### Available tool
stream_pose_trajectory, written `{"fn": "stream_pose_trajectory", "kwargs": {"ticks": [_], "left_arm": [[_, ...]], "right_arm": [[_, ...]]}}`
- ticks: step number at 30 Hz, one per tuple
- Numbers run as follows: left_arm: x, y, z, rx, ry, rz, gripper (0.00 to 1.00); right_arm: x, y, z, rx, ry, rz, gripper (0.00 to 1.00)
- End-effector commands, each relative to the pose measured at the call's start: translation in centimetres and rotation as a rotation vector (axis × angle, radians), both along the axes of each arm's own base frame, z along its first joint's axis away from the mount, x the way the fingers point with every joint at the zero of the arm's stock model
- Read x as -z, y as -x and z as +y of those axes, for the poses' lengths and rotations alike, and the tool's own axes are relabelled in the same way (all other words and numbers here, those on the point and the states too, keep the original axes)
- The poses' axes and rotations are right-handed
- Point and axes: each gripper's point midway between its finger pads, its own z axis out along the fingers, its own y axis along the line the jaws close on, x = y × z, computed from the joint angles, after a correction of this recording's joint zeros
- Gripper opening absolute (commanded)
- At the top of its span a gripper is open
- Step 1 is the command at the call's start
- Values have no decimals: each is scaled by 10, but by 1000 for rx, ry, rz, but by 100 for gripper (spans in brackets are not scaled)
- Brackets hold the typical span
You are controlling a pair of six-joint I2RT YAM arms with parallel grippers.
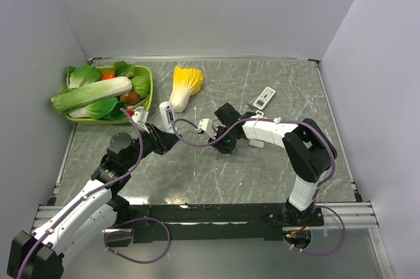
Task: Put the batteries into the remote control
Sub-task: Pick up the battery from the center of the board.
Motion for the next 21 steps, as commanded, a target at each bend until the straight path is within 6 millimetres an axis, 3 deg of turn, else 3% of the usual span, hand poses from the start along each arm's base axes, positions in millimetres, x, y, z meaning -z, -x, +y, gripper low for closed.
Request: {"fn": "stream_pose_trajectory", "kwargs": {"ticks": [1,10,21], "left_arm": [[-18,-1,0,7,20,-64,1],[-17,0,0,7,21,-62,1],[-18,0,-1,11,22,-63,1]], "right_arm": [[7,4,-12,-8,37,-2,41],[17,10,-26,11,75,15,38],[16,18,-42,45,76,51,26]]}}
